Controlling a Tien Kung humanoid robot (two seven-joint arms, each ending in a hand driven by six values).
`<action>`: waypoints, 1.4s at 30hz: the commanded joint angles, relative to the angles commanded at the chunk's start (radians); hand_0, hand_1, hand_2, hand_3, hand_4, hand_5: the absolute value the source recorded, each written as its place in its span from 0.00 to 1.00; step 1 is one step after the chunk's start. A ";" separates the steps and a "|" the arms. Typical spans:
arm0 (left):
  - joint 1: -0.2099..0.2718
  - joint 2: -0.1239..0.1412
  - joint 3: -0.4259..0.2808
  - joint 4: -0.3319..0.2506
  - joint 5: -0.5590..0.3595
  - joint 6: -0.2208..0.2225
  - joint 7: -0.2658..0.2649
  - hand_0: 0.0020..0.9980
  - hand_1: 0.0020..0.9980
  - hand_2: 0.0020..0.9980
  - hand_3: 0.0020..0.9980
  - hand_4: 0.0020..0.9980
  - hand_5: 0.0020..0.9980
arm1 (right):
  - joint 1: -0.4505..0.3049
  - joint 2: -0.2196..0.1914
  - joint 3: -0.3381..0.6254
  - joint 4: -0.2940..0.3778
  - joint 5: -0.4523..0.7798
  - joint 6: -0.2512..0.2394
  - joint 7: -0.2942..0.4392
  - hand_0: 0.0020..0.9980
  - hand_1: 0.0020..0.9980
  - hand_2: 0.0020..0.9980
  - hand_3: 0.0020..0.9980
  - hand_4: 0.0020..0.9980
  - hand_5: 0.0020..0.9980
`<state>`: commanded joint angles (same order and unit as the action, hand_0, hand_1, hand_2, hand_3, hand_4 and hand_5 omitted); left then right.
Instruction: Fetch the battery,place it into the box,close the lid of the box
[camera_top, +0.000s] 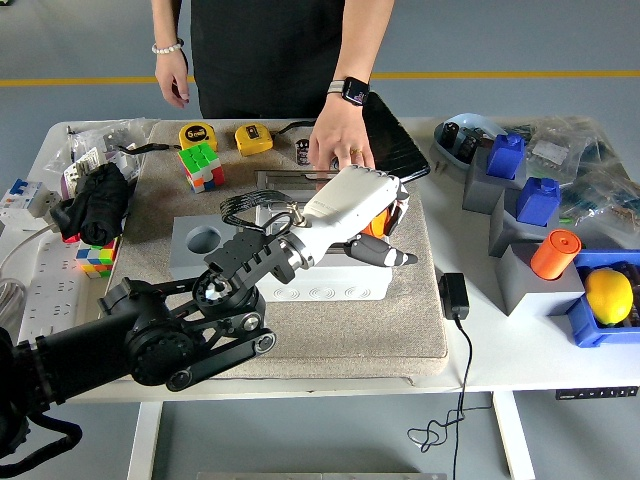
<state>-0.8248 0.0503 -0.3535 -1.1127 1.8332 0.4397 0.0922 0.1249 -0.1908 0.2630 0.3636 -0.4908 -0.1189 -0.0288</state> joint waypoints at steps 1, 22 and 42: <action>-0.006 -0.007 0.000 0.020 -0.019 -0.001 -0.004 0.00 0.00 0.07 0.16 1.00 0.37 | 0.000 0.000 0.000 0.001 -0.001 0.000 0.000 0.73 0.69 0.69 0.65 1.00 0.58; 0.011 0.010 -0.017 0.048 -0.067 -0.028 -0.002 0.00 0.00 0.09 0.18 1.00 0.38 | 0.000 0.001 0.020 0.014 -0.023 -0.003 0.002 0.73 0.68 0.68 0.65 1.00 0.58; 0.030 0.013 -0.010 0.042 -0.002 -0.081 0.159 0.07 0.01 0.17 0.24 1.00 0.51 | -0.002 0.004 0.031 0.023 -0.039 -0.004 0.003 0.73 0.68 0.68 0.65 1.00 0.58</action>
<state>-0.7947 0.0630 -0.3634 -1.0711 1.8315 0.3584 0.2510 0.1231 -0.1864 0.2939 0.3871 -0.5298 -0.1231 -0.0263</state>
